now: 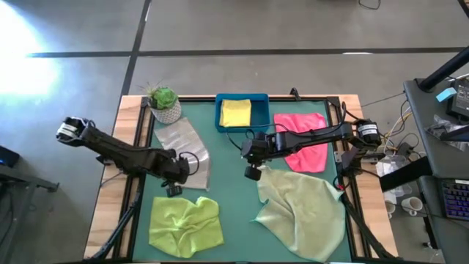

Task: Fold microfiber towels
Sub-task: Fold the gray microfiber cloth

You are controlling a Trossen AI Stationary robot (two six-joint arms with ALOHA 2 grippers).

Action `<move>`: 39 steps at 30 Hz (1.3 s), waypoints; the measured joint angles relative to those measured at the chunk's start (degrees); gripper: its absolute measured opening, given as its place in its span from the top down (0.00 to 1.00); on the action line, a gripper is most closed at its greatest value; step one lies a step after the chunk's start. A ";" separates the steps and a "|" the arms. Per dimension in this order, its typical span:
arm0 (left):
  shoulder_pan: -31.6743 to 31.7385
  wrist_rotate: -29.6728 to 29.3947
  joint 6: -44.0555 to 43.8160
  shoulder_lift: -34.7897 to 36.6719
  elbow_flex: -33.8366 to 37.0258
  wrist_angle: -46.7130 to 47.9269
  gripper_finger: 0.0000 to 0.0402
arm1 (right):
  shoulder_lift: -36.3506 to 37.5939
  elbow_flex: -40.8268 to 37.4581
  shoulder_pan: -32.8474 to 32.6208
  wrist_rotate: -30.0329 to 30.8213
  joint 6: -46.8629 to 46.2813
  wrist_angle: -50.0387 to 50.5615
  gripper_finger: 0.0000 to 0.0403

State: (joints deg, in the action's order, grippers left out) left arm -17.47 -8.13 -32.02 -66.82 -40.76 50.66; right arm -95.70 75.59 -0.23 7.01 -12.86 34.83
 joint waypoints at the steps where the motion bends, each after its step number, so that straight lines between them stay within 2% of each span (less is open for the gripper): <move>1: -0.47 0.25 -0.84 0.54 0.34 -0.20 1.00 | 0.00 0.00 0.00 -0.07 -0.02 -0.60 0.98; 12: -1.12 3.41 -2.11 0.24 0.65 -0.14 0.98 | 0.00 0.00 0.00 -2.12 -0.03 -3.06 0.98; 16: -1.14 6.98 -2.20 -0.93 0.75 -0.10 0.90 | 0.00 0.00 0.00 -4.59 0.00 -4.38 0.94; 22: -2.59 13.63 0.41 -2.91 0.92 1.06 0.75 | 0.00 0.00 0.00 -6.03 0.78 -7.11 0.80; 24: -4.46 12.81 1.73 -3.00 1.01 1.13 0.73 | 0.00 0.00 0.00 -6.03 1.87 -8.94 0.76; 30: -10.54 4.97 3.64 -2.71 1.25 0.84 0.73 | 0.00 0.02 0.00 -6.01 2.97 -11.29 0.67; 39: -13.12 3.51 -2.32 -4.02 3.83 0.78 0.73 | 0.00 0.02 0.00 -5.99 4.66 -11.83 0.65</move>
State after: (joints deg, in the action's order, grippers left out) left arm -30.59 -4.62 -34.34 -70.84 -36.93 51.45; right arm -95.70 75.61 -0.23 1.02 -8.20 23.00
